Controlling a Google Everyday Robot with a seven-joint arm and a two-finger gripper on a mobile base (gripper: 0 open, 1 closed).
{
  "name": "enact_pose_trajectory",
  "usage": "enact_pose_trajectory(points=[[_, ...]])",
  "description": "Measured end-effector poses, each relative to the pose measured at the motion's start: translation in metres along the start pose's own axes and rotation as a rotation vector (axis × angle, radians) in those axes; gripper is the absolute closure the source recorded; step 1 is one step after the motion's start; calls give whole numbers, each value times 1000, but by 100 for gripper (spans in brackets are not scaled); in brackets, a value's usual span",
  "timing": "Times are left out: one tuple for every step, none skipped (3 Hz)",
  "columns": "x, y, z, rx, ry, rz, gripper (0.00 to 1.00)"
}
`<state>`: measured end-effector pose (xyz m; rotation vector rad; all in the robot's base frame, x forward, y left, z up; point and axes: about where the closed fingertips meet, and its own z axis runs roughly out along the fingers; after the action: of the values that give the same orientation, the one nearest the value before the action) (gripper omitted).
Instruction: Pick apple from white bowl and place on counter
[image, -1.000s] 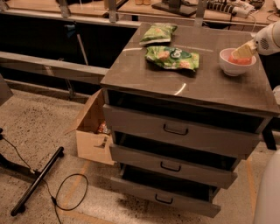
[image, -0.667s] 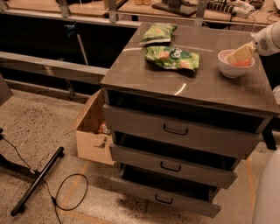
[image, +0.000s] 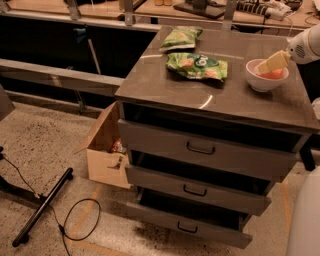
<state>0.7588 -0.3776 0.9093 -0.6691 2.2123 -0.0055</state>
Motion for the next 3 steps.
enact_pose_trajectory(points=[[1, -2, 0, 11, 8, 0, 41], [1, -2, 0, 11, 8, 0, 41], [2, 0, -1, 7, 6, -5, 33]])
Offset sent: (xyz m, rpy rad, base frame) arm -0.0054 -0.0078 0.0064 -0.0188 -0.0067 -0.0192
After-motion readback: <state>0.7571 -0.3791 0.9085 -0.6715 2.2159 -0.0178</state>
